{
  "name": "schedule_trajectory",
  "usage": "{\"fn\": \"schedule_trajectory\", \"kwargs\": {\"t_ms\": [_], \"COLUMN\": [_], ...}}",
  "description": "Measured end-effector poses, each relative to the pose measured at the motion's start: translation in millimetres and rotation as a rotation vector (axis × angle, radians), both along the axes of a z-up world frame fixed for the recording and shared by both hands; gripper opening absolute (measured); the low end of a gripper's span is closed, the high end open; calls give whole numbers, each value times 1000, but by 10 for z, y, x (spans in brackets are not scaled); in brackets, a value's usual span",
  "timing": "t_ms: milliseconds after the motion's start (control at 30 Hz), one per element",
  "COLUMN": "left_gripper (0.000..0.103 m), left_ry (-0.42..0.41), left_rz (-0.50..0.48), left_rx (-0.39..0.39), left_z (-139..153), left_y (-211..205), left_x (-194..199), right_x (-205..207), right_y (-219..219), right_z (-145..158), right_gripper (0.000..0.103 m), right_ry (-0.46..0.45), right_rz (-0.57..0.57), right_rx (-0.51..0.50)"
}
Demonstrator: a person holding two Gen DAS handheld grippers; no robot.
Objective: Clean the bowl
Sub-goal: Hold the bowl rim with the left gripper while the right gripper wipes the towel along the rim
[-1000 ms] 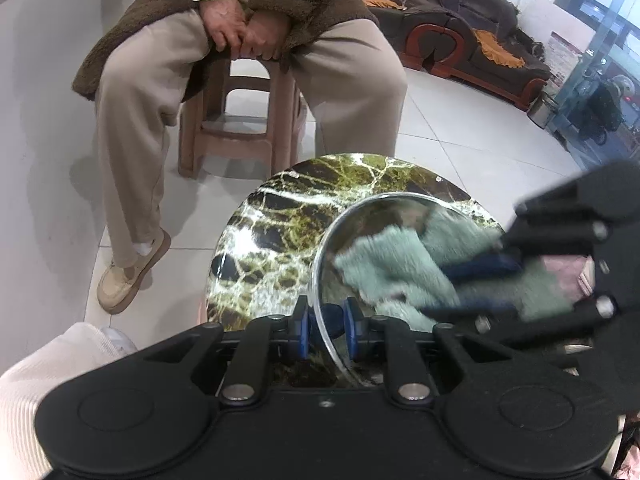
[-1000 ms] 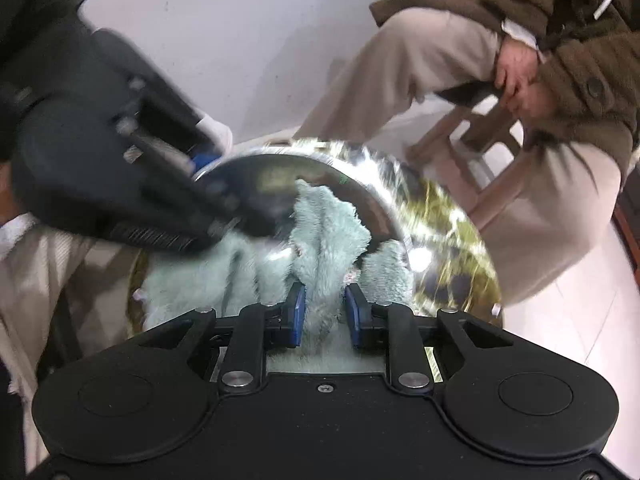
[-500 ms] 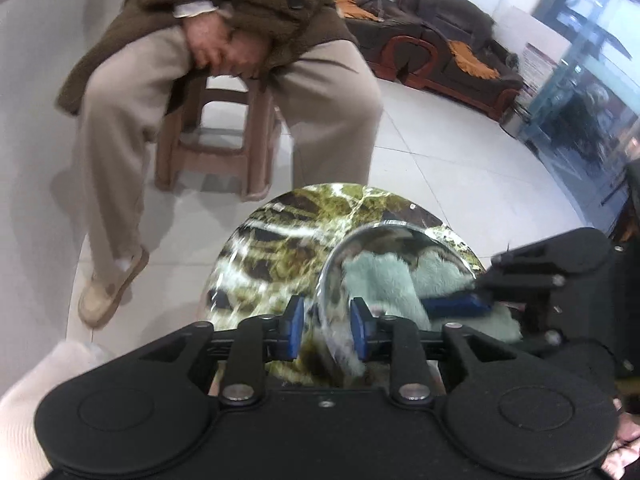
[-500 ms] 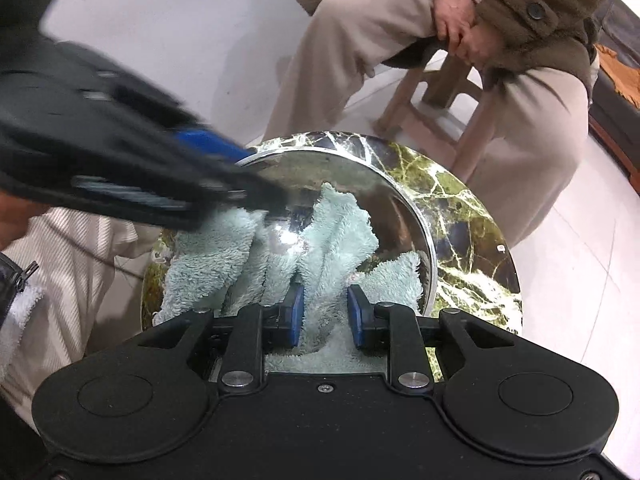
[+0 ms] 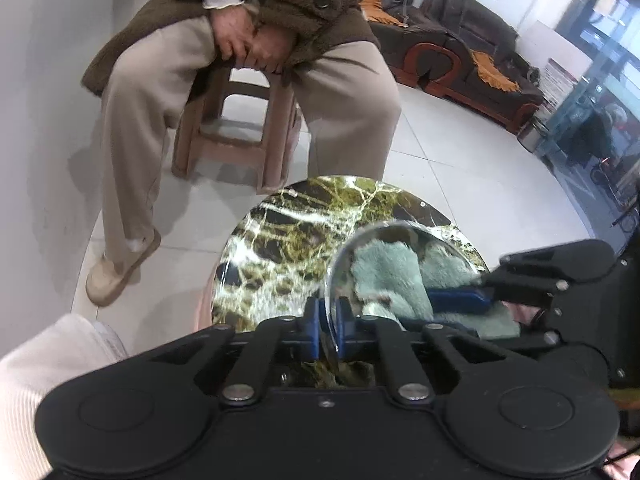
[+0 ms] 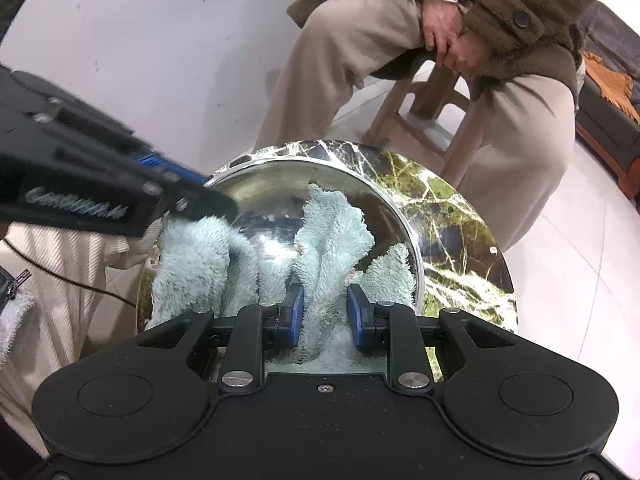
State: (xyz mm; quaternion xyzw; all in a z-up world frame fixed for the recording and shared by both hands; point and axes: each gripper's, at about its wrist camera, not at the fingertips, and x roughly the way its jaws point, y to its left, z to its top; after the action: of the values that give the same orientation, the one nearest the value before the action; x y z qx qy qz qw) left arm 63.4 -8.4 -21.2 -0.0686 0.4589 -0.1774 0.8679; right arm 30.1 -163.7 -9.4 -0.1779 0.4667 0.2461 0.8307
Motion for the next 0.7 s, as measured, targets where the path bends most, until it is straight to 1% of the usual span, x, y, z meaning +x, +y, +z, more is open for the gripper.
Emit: {"fn": "schedule_trajectory", "kwargs": {"t_ms": [100, 200, 233, 300, 367, 467, 500, 600, 700], "left_gripper": [6, 6, 6, 7, 8, 16, 17, 15, 9], "left_ry": [-18, -17, -16, -8, 0, 22, 29, 40, 31], "left_rz": [-29, -49, -60, -63, -58, -49, -47, -36, -22], "left_rx": [25, 16, 5, -2, -13, -24, -26, -25, -33], "left_z": [-19, -48, -43, -25, 1, 24, 28, 7, -33], "left_y": [-43, -47, -36, -13, 40, 77, 83, 67, 52], "left_x": [126, 192, 197, 172, 112, 45, 26, 9, 21], "right_x": [-71, -82, -74, -65, -65, -68, -68, -68, -61], "right_y": [8, 26, 13, -17, -46, -75, -75, -73, -48], "right_z": [60, 123, 134, 147, 158, 162, 159, 152, 126], "right_gripper": [22, 23, 25, 26, 29, 30, 30, 30, 29], "right_ry": [-5, -37, -41, -39, -33, -23, -20, -11, 0], "right_rz": [-6, -11, -11, -7, -3, 12, 17, 33, 65], "right_rx": [6, -18, -24, -25, -22, -13, -10, -1, -11]}}
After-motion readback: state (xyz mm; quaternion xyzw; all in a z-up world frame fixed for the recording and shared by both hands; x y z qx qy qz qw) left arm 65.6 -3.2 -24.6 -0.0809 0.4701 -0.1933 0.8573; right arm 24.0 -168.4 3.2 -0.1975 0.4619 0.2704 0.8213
